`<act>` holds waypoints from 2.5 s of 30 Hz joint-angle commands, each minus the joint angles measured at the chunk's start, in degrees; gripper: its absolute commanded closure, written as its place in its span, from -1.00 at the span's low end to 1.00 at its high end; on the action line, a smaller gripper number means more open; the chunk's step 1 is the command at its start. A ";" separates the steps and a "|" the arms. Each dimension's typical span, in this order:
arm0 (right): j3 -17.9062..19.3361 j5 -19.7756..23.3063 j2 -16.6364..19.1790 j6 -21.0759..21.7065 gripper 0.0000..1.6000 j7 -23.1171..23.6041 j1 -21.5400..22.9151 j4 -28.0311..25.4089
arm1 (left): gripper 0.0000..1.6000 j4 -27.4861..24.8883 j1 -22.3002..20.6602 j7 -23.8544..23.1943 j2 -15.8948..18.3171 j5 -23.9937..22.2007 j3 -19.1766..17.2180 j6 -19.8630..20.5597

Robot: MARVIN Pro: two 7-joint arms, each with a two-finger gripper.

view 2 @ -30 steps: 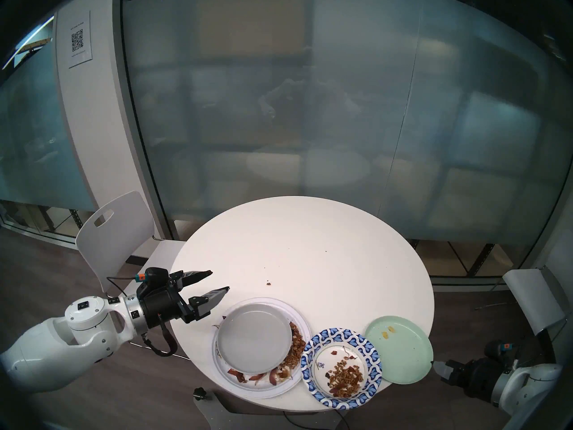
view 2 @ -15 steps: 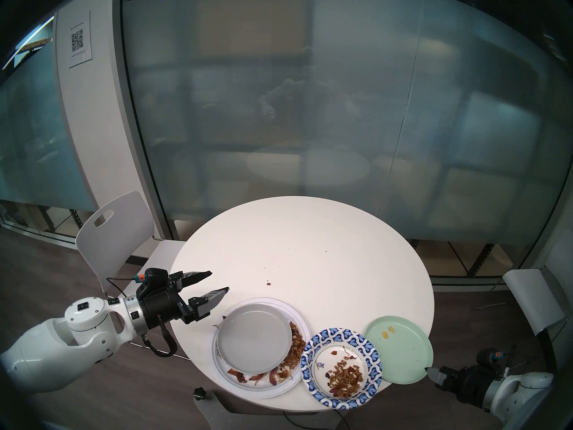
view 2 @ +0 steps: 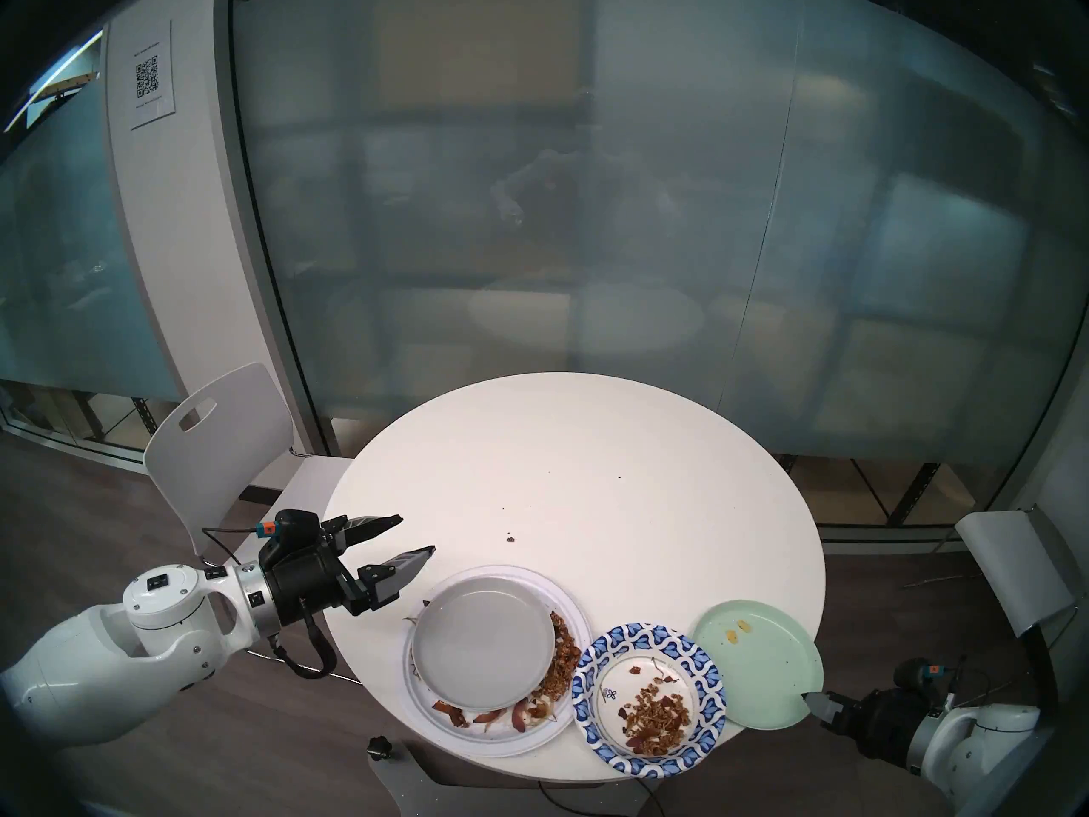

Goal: Stack the plates into one stack

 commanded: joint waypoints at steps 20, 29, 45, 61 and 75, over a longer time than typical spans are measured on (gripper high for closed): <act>-3.73 -0.17 3.87 1.26 -0.03 -2.14 6.00 3.81 | -1.00 -1.19 -0.15 0.02 -0.02 -0.02 -0.44 -0.65; -3.97 0.32 4.34 1.95 0.12 -3.46 7.23 3.69 | -1.00 -1.19 -0.16 0.03 0.01 -0.04 -0.42 -0.67; -5.97 2.42 2.09 0.55 1.00 -8.42 12.46 6.02 | -1.00 -1.19 -0.18 0.05 0.05 -0.06 -0.38 -0.70; -5.71 5.74 1.23 0.39 1.00 -10.99 17.22 7.66 | -1.00 -1.17 -0.22 0.06 0.08 -0.09 -0.34 -0.70; -5.05 12.69 0.01 0.33 1.00 -8.01 22.50 8.44 | -1.00 -1.13 -0.30 0.04 0.11 -0.12 -0.26 -0.68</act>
